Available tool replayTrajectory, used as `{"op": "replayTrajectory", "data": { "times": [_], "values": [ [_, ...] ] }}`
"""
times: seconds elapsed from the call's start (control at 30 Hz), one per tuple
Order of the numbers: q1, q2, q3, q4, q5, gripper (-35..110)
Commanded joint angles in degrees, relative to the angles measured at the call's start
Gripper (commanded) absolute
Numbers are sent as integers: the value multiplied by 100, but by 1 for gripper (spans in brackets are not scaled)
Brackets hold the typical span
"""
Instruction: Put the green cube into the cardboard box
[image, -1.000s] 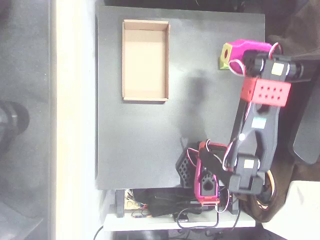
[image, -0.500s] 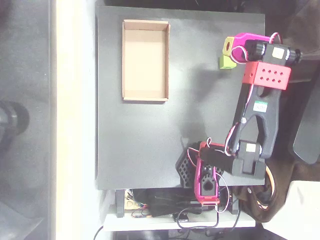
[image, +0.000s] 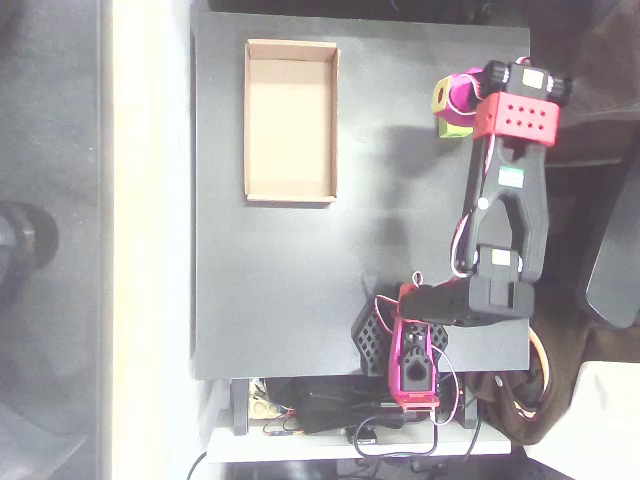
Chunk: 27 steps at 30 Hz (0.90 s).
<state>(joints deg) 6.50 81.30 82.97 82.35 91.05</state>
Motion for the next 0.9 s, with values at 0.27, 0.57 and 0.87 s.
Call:
{"op": "replayTrajectory", "data": {
  "times": [0.27, 0.57, 0.87],
  "values": [
    [123, -272, -141, 35, 35, 35],
    [360, -510, -53, -668, 35, 35],
    [519, -826, -62, -747, 35, 39]
  ]
}}
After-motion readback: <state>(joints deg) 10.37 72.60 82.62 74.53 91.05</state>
